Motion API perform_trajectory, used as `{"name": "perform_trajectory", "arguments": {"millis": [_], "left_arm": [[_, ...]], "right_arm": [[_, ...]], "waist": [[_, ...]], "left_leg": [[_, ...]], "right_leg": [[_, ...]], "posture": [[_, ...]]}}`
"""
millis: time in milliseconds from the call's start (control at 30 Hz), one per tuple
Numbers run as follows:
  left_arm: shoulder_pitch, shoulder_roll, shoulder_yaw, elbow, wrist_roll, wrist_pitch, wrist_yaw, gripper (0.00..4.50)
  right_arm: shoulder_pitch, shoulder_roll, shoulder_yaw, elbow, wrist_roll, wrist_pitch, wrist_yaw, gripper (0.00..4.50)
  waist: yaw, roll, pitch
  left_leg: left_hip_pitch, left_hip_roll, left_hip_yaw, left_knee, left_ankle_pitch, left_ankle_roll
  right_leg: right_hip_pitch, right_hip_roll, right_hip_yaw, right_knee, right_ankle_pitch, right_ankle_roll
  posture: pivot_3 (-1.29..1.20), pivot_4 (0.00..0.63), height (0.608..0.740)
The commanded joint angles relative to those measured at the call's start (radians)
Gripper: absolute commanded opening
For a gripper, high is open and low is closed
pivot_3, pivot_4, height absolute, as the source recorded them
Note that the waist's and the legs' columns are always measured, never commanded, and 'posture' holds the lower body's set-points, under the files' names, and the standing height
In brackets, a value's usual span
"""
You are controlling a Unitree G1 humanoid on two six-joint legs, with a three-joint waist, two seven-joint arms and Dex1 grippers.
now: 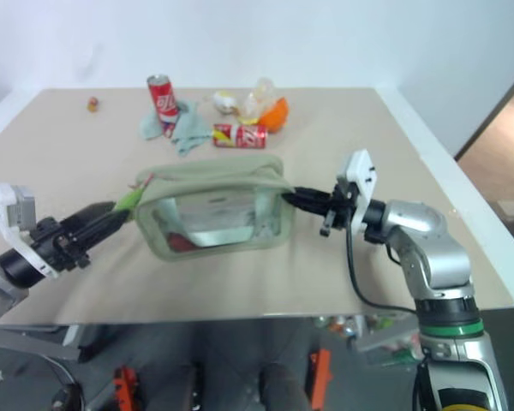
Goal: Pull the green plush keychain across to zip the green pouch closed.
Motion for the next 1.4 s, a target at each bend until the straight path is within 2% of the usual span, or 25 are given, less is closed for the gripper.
{"name": "perform_trajectory", "arguments": {"millis": [33,67,100,200,300,400,500,700,867,900,933,1033,1100,1233,1333,1400], "left_arm": [[-0.005,0.025,-0.010,0.010,0.024,-0.033,-0.028,0.63],[-0.014,0.028,-0.017,0.020,0.030,-0.037,-0.034,0.20],[-0.028,0.032,-0.023,0.029,0.038,-0.043,-0.038,0.04],[-0.090,0.054,-0.036,0.046,0.054,-0.058,-0.054,0.04],[-0.222,0.109,-0.061,0.056,0.037,-0.043,-0.068,0.04],[-0.417,0.125,-0.153,0.065,0.012,-0.021,-0.083,0.04],[-0.540,0.089,-0.279,0.105,0.068,-0.034,-0.127,0.04],[-0.655,0.026,-0.504,0.225,0.250,-0.110,-0.247,0.04],[-0.701,0.034,-0.553,0.295,0.323,-0.133,-0.331,0.04],[-0.707,0.042,-0.547,0.302,0.327,-0.131,-0.349,0.68],[-0.712,0.052,-0.540,0.304,0.328,-0.126,-0.366,0.87],[-0.727,0.087,-0.491,0.302,0.310,-0.107,-0.395,2.02],[-0.718,0.130,-0.432,0.284,0.264,-0.066,-0.408,2.62],[-0.631,0.194,-0.300,0.202,0.175,0.025,-0.360,3.97],[-0.477,0.201,-0.183,0.091,0.129,0.081,-0.276,3.97],[-0.390,0.198,-0.151,0.029,0.133,0.085,-0.232,3.97]], "right_arm": [[-0.002,-0.014,-0.042,-0.038,0.005,-0.020,-0.004,0.00],[-0.003,-0.015,-0.042,-0.037,0.005,-0.021,-0.004,0.00],[-0.004,-0.015,-0.042,-0.037,0.004,-0.021,-0.005,0.00],[-0.003,-0.017,-0.042,-0.034,0.001,-0.025,-0.005,0.00],[-0.002,-0.018,-0.043,-0.031,-0.003,-0.029,-0.005,0.00],[0.002,-0.021,-0.044,-0.027,-0.007,-0.032,-0.004,0.00],[0.002,-0.022,-0.044,-0.022,-0.014,-0.036,-0.002,0.00],[0.002,-0.023,-0.050,-0.025,-0.022,-0.038,-0.009,0.00],[0.017,-0.027,-0.057,-0.044,-0.024,-0.038,-0.015,0.00],[0.022,-0.028,-0.059,-0.049,-0.023,-0.038,-0.016,0.00],[0.027,-0.029,-0.060,-0.052,-0.023,-0.037,-0.018,0.00],[0.036,-0.030,-0.062,-0.061,-0.021,-0.036,-0.023,0.00],[0.038,-0.031,-0.062,-0.063,-0.020,-0.035,-0.023,0.00],[0.032,-0.033,-0.062,-0.049,-0.021,-0.042,-0.015,0.00],[0.017,-0.028,-0.052,-0.032,-0.022,-0.048,-0.006,0.00],[0.008,-0.023,-0.044,-0.023,-0.021,-0.049,0.000,0.00]], "waist": [[0.000,0.000,0.000],[0.000,0.000,0.000],[0.000,0.000,0.000],[0.000,0.000,0.000],[0.002,-0.001,0.000],[0.007,-0.001,0.000],[0.006,0.000,0.000],[0.000,0.000,0.000],[0.000,0.000,0.000],[0.000,0.000,0.000],[0.000,0.000,0.000],[0.000,0.000,0.000],[-0.001,0.000,0.000],[-0.002,0.000,0.001],[-0.002,0.000,0.001],[-0.002,0.000,0.001]], "left_leg": [[0.000,0.000,0.000,0.000,0.000,0.000],[0.000,0.000,0.000,0.000,0.000,0.000],[0.000,0.000,0.000,0.000,0.000,0.000],[0.000,0.000,0.000,0.000,0.000,0.000],[0.000,0.000,0.000,0.000,0.000,0.000],[-0.001,-0.001,-0.001,0.001,0.000,0.000],[-0.001,-0.002,0.000,0.001,0.000,0.000],[-0.002,-0.002,0.000,0.000,0.000,0.000],[-0.002,-0.002,-0.001,0.000,0.000,0.000],[-0.002,-0.002,-0.001,0.000,0.000,0.000],[-0.002,-0.002,-0.001,0.000,0.000,0.000],[-0.002,-0.002,-0.001,0.000,0.000,0.000],[-0.002,-0.002,-0.001,0.000,0.000,0.000],[-0.002,-0.001,-0.001,0.000,0.000,0.000],[-0.001,-0.002,-0.001,0.000,0.000,0.001],[-0.002,-0.002,-0.001,0.000,0.000,0.001]], "right_leg": [[0.000,0.000,0.000,0.000,0.000,0.000],[0.000,0.000,0.000,0.000,0.000,0.000],[0.000,0.000,0.000,0.000,0.000,0.000],[0.000,0.000,0.000,0.000,0.000,0.000],[0.000,0.000,-0.001,0.000,0.000,0.000],[0.000,0.000,-0.002,0.000,0.001,0.001],[0.001,-0.001,0.000,-0.001,0.001,0.003],[-0.001,0.000,0.001,-0.001,0.000,0.003],[0.000,0.000,0.000,0.000,0.000,0.002],[-0.001,0.000,0.000,0.000,0.000,0.002],[0.000,0.000,0.000,0.000,0.000,0.003],[-0.001,0.000,0.000,0.000,0.000,0.002],[-0.001,0.000,0.000,0.000,0.000,0.002],[-0.001,0.000,0.000,0.000,0.000,0.003],[0.000,-0.001,0.000,0.000,-0.001,0.003],[0.000,-0.001,0.000,0.000,-0.001,0.003]], "posture": [[0.00,0.150,0.740],[0.00,0.150,0.740],[0.00,0.150,0.740],[0.00,0.150,0.740],[0.00,0.150,0.740],[0.00,0.150,0.740],[0.00,0.150,0.740],[0.00,0.150,0.740],[0.00,0.150,0.740],[0.00,0.150,0.740],[0.00,0.150,0.740],[0.00,0.150,0.740],[0.00,0.150,0.740],[0.00,0.150,0.740],[0.00,0.150,0.740],[0.00,0.150,0.740]]}}
